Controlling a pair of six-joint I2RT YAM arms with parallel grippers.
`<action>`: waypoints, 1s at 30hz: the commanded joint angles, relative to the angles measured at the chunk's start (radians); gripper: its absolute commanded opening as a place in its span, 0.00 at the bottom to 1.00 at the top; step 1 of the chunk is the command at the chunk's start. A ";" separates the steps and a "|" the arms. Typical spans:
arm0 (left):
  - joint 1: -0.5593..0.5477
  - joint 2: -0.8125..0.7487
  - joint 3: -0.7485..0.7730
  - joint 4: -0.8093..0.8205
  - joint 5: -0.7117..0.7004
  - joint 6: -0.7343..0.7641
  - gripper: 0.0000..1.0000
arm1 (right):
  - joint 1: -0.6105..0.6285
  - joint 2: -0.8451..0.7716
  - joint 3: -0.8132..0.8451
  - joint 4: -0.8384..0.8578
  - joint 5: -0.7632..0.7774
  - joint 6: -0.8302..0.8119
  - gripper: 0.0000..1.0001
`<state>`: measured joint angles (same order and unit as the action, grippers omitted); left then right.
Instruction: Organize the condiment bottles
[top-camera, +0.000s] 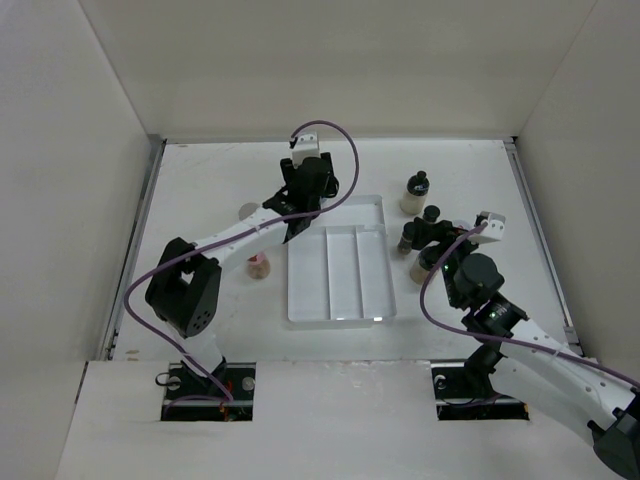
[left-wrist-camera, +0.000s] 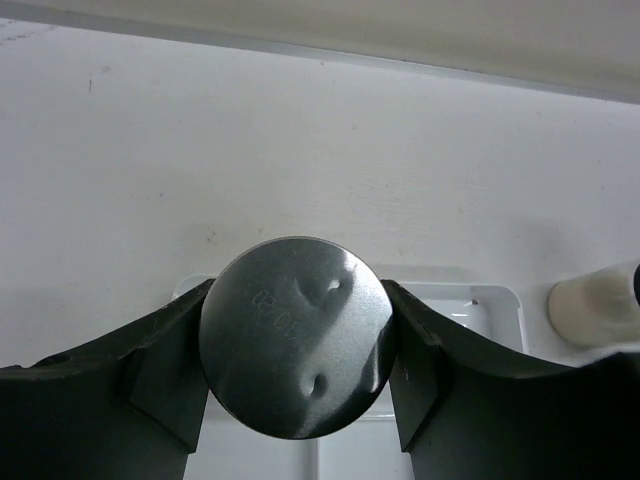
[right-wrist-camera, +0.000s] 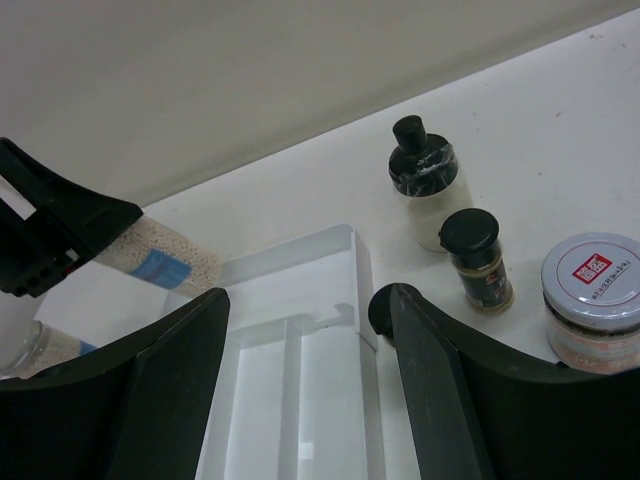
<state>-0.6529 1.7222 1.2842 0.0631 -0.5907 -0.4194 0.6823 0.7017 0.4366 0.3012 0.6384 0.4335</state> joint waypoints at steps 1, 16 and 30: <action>-0.001 -0.049 0.001 0.155 -0.024 0.027 0.37 | 0.001 -0.002 0.036 0.035 -0.009 0.002 0.72; 0.008 -0.075 -0.169 0.179 -0.064 0.045 0.37 | 0.004 0.007 0.039 0.035 -0.009 0.002 0.72; 0.012 -0.042 -0.189 0.182 -0.087 0.039 0.85 | 0.000 0.002 0.036 0.035 -0.009 0.002 0.77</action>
<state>-0.6415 1.7298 1.1034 0.1852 -0.6502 -0.3832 0.6819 0.7071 0.4366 0.3004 0.6384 0.4339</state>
